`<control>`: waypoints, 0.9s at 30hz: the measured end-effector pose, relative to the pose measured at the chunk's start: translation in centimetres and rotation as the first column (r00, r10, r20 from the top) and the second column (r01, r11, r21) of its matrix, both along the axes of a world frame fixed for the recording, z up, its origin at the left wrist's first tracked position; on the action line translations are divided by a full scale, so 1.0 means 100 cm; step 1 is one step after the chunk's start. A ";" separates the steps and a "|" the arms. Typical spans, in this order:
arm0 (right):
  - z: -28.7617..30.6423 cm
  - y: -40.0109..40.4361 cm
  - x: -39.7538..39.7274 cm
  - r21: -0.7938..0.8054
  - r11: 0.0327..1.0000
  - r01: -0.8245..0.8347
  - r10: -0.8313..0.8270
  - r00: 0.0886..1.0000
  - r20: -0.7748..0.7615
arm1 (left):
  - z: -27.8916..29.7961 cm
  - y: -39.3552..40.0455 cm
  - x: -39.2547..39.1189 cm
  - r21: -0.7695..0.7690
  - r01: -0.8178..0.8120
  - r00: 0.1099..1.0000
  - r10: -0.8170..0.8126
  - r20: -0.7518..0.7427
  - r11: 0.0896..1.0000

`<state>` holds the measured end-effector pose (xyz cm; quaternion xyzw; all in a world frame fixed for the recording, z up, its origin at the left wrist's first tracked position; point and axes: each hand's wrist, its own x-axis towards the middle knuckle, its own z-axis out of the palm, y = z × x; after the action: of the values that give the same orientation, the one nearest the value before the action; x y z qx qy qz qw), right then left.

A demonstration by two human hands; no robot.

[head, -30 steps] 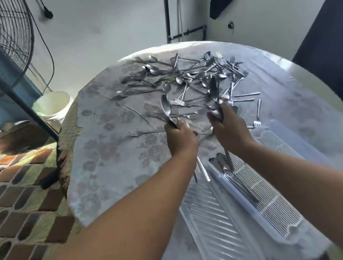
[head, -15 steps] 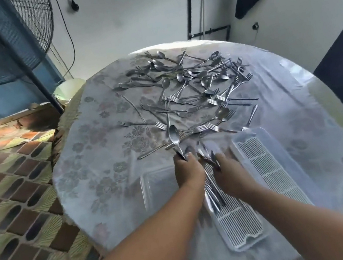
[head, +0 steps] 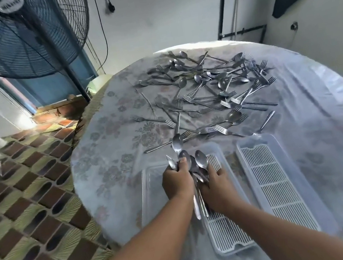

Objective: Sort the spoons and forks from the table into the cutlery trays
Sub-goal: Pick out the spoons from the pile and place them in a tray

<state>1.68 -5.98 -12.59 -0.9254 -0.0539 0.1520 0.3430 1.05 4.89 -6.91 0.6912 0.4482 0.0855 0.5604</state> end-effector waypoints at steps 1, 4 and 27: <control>-0.001 -0.002 0.000 -0.004 1.000 -0.002 0.002 1.000 -0.010 | 0.001 -0.003 0.001 -0.006 0.012 1.000 -0.012 0.003 1.000; -0.001 -0.006 0.003 -0.068 0.998 -0.013 0.012 1.000 -0.024 | -0.001 -0.010 0.001 -0.015 0.033 0.999 -0.033 0.012 0.999; 0.000 -0.005 0.009 -0.034 0.997 0.062 -0.058 0.991 0.123 | -0.004 0.006 -0.007 0.007 0.030 0.999 -0.031 0.020 1.000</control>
<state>2.57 -6.51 -12.60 -0.9405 -0.0439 0.0858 0.3257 0.40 5.49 -7.32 0.6989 0.4318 0.0852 0.5638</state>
